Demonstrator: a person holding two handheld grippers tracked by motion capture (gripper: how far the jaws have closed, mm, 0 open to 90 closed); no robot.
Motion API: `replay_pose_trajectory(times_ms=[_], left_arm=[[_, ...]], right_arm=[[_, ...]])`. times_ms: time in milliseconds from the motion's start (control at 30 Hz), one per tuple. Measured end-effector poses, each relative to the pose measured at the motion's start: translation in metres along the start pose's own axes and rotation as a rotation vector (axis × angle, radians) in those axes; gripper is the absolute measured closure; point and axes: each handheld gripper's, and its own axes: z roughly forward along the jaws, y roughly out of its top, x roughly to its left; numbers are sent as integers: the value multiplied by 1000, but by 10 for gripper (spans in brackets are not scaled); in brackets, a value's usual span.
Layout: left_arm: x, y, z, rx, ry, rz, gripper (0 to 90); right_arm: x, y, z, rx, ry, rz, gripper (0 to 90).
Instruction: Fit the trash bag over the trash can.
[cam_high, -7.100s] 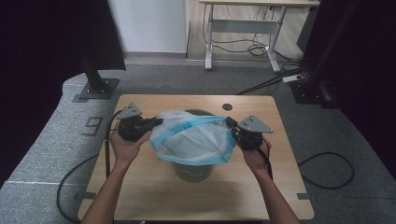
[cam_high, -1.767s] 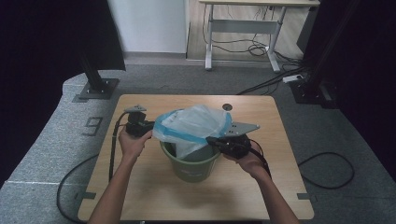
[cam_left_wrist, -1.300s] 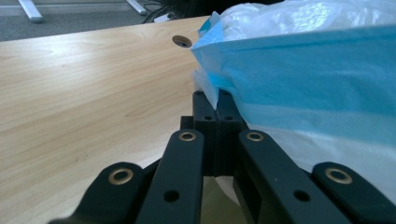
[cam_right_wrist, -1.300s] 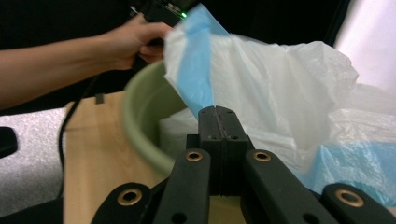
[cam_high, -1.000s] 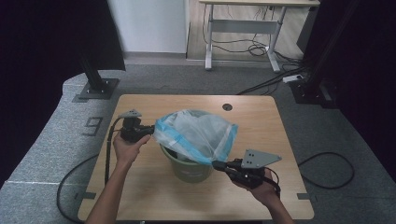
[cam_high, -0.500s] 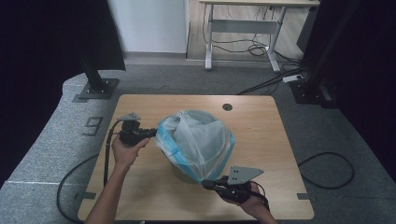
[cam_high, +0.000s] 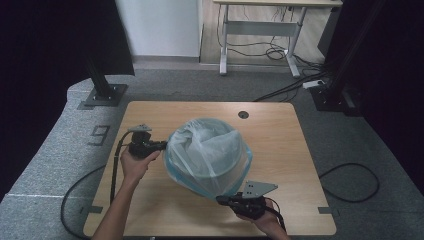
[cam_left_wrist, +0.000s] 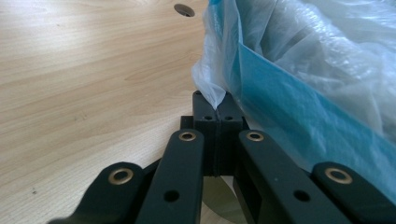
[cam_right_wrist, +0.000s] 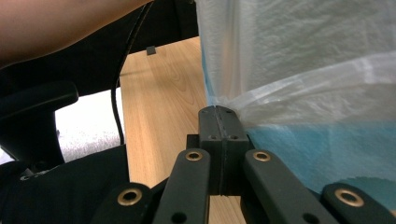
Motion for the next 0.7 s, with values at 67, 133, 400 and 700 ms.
replay_pose_trajectory(times_ms=[67, 133, 400, 700], left_arm=[[-1, 0, 1, 4, 0, 3, 900], [-1, 0, 2, 3, 0, 1, 900], [-1, -2, 2, -2, -2, -3, 899], [0, -4, 2, -5, -5, -4, 899]], right_arm=[[-2, -3, -1, -8, -2, 9, 890], [-2, -6, -3, -20, -4, 15, 889], [5, -1, -26, -101, -127, 1, 625], [-7, 10, -60, -198, -361, 40, 442]])
